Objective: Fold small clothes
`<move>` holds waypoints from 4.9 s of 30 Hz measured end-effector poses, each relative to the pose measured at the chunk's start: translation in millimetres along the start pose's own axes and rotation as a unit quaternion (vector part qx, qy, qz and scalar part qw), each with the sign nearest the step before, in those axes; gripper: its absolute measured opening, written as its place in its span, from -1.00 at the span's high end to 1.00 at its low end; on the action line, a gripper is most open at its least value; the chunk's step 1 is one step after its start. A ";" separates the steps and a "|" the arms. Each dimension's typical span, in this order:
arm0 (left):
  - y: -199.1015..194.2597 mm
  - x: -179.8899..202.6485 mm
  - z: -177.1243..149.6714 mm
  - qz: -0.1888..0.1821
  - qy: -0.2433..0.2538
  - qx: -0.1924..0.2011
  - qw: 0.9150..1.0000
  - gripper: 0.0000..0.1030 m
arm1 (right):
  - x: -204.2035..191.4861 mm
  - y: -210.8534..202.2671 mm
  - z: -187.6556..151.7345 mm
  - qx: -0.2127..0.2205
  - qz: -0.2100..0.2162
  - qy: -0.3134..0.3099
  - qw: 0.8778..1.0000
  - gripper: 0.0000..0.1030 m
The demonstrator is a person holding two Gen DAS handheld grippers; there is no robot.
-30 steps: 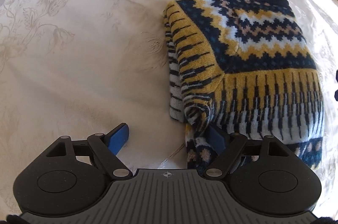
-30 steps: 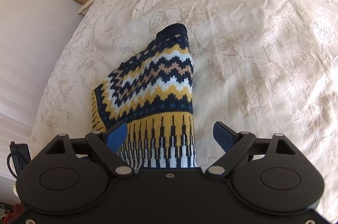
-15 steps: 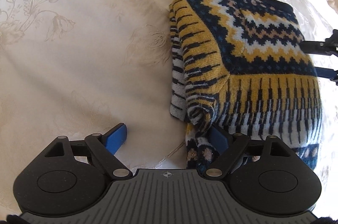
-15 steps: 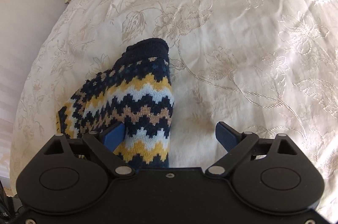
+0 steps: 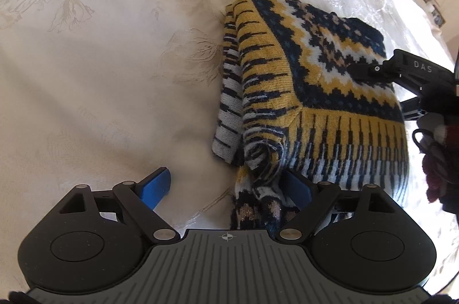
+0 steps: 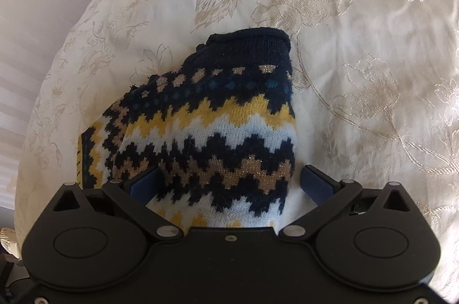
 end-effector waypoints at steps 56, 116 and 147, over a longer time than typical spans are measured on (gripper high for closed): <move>-14.3 86.2 -116.7 -0.120 0.044 -0.110 0.986 0.14 | 50.6 -174.1 -158.5 0.001 -0.023 0.041 0.999 -0.68; -82.7 131.1 -118.1 0.024 0.061 0.123 0.990 -0.91 | 33.7 -234.4 -187.5 0.075 -0.010 -0.072 0.994 -0.99; -198.4 130.2 -169.9 0.098 0.075 0.183 0.975 -0.85 | -28.8 -330.3 -250.8 0.156 -0.130 -0.053 0.978 -0.99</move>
Point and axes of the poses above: each gripper's, at about its wrist camera, not at the fingertips, and y roughly the way its jaws point, x to its right, z to its top, the point moved 8 cm from there along y, roughly the way its jaws point, and after that the axes turned 14 degrees about -y, right-handed, at the moved point
